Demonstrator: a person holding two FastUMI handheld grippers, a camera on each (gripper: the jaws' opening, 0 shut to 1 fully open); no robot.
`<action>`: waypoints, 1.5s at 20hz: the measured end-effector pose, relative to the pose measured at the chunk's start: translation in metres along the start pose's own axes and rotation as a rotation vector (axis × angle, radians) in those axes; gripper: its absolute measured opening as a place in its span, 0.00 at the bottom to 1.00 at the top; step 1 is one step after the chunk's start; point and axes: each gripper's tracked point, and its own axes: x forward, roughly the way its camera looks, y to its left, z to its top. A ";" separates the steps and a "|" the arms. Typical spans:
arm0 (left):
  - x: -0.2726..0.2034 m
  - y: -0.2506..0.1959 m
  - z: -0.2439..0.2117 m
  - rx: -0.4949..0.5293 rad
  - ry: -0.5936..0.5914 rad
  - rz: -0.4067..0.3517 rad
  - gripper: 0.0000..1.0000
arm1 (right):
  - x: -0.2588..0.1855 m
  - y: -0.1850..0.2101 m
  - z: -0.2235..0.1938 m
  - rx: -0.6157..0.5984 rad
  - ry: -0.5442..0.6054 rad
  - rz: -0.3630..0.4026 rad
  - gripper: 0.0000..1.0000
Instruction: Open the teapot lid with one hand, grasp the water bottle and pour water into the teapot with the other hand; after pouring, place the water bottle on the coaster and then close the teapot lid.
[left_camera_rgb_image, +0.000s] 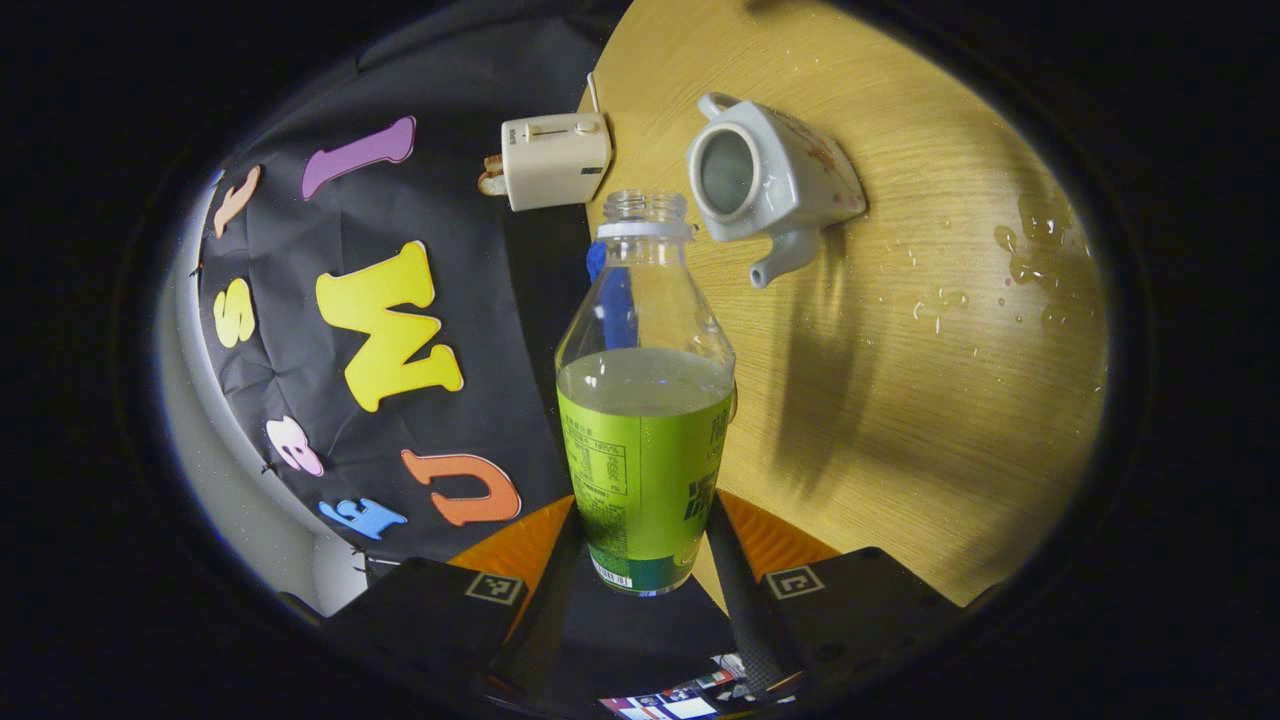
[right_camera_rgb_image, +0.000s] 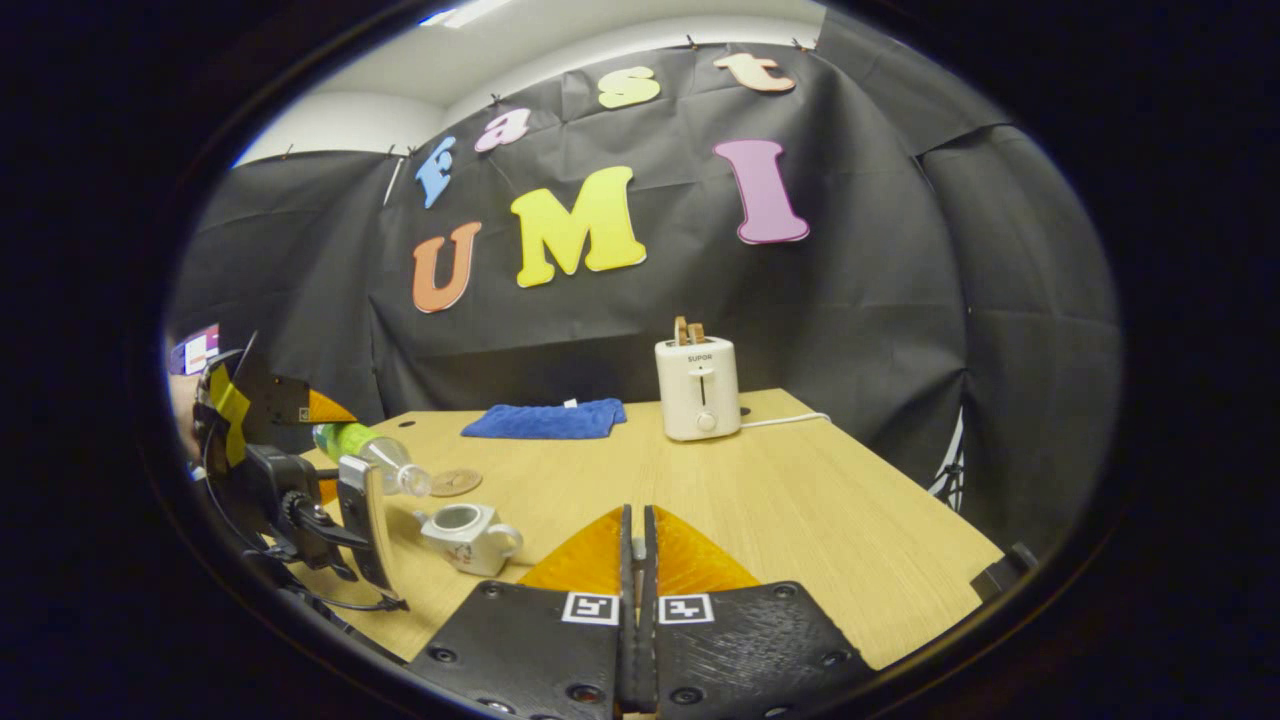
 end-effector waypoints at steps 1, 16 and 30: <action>0.002 0.002 0.001 0.008 -0.002 0.003 0.73 | 0.000 0.001 0.000 -0.001 0.001 0.002 0.00; 0.003 0.032 0.008 0.192 0.035 0.062 0.72 | -0.003 0.000 -0.002 -0.003 0.002 0.004 0.00; 0.006 0.044 0.012 0.270 0.050 0.096 0.72 | -0.003 -0.005 -0.006 0.006 0.006 0.002 0.00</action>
